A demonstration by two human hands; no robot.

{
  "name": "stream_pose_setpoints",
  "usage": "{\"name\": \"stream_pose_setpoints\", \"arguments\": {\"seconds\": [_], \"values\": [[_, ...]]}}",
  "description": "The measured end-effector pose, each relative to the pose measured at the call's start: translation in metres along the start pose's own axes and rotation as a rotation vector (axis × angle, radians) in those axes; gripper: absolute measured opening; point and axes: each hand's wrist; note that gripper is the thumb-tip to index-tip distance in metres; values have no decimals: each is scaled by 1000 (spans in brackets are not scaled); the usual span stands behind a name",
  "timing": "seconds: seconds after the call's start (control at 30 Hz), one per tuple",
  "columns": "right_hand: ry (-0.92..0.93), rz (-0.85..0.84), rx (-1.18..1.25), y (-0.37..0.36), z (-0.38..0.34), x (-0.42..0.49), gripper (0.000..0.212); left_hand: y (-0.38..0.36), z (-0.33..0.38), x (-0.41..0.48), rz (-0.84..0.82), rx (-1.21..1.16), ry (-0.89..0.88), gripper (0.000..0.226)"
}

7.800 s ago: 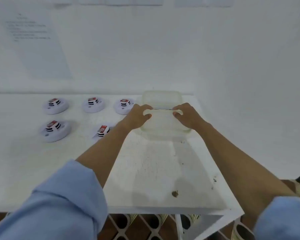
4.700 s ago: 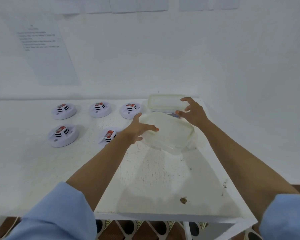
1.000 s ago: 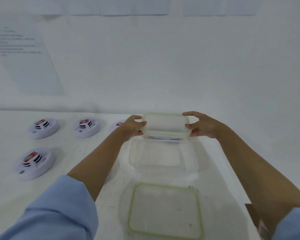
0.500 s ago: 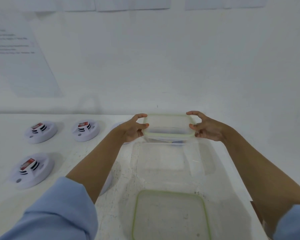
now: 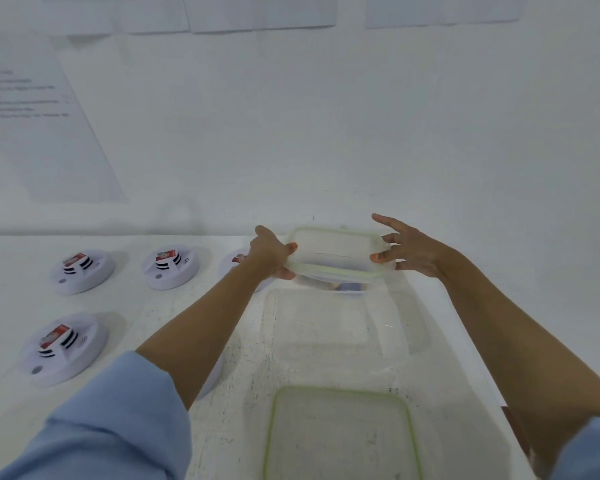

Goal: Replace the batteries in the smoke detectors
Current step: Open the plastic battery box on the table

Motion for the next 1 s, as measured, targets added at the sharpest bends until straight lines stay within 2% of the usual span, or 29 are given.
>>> {"name": "stream_pose_setpoints", "arguments": {"seconds": [0.03, 0.1, 0.17, 0.2, 0.23, 0.3, 0.37, 0.4, 0.43, 0.5, 0.57, 0.8, 0.9, 1.0], "values": [[-4, 7, -32, 1, 0, 1, 82, -2, 1, 4, 25, -70, -9, 57], [-24, 20, -56, 2, 0, 3, 80, -5, 0, 13, 0, -360, -17, 72], [-34, 36, -42, 2, -1, 4, 64, -10, -7, 16, -50, -478, -23, 79], [-29, 45, -42, 1, -2, 4, 55, -14, -4, 9, -103, -529, 33, 77], [-19, 46, -43, 0, -4, 6, 47, -18, -9, 12, -79, -558, 82, 75], [2, 15, -10, -3, -7, 12, 39, -23, -12, 10, -129, -580, 128, 69], [12, -6, 24, -6, -11, 19, 35, -23, -4, 6, -193, -616, 146, 41], [13, -2, 21, -7, -13, 23, 34, -23, -3, 10, -197, -594, 129, 36], [12, 7, 11, -7, -15, 26, 34, -24, 0, 10, -201, -587, 116, 41], [-2, 7, 14, -7, -18, 32, 36, -27, 0, 13, -205, -565, 93, 69], [-29, -36, 61, -5, -18, 38, 38, -27, 0, 9, -198, -613, 113, 79], [-104, -199, 311, -2, -14, 52, 41, -29, -7, 12, -228, -659, 103, 74], [-110, -194, 394, -3, -13, 53, 43, -29, -10, 13, -238, -660, 83, 73], [-123, -153, 355, 0, -19, 54, 45, -30, -9, 13, -207, -614, 4, 68]]}}
Point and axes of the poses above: each hand's wrist, its own x-axis towards the middle knuckle, its own y-axis out of the back of the hand, z = x × y, and after that the axes turned 7 degrees about -y, right-handed
